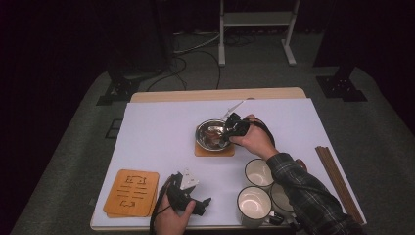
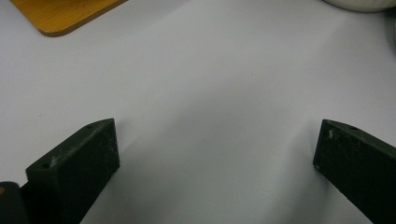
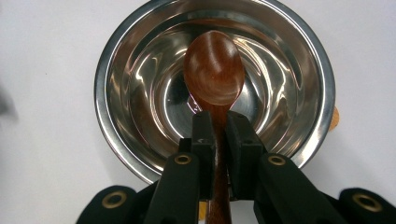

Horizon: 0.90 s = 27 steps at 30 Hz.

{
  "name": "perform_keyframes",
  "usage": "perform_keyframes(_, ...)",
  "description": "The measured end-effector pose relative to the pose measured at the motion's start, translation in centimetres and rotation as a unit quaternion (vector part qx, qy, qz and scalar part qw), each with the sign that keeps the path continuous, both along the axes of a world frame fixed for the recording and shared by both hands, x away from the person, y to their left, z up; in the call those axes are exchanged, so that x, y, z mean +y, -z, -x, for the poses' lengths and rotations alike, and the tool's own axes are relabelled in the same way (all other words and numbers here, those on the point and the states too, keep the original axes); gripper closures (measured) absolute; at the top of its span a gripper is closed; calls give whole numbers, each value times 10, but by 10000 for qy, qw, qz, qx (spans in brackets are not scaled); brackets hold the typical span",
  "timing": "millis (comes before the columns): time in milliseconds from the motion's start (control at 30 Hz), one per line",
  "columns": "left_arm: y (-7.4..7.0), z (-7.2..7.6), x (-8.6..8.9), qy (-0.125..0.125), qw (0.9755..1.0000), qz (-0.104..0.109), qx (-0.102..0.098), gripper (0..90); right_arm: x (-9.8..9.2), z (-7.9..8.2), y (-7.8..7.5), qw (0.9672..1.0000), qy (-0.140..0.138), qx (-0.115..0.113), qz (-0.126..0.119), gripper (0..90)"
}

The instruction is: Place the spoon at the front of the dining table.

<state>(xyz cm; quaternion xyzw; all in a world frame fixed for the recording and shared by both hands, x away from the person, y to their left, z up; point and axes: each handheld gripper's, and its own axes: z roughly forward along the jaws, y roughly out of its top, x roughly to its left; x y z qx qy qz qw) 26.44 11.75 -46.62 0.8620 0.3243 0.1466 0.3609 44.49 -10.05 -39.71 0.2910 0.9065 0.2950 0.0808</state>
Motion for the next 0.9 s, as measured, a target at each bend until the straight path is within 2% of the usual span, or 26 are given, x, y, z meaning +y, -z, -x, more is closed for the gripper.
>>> perform_keyframes(467,0,0,0,0,10000,0,0,0,1,1,1,10000,-34,29,49,815)
perform_keyframes(900,0,0,0,0,10000,1,-1,0,1,4,0,9999,-78,-36,-74,727)
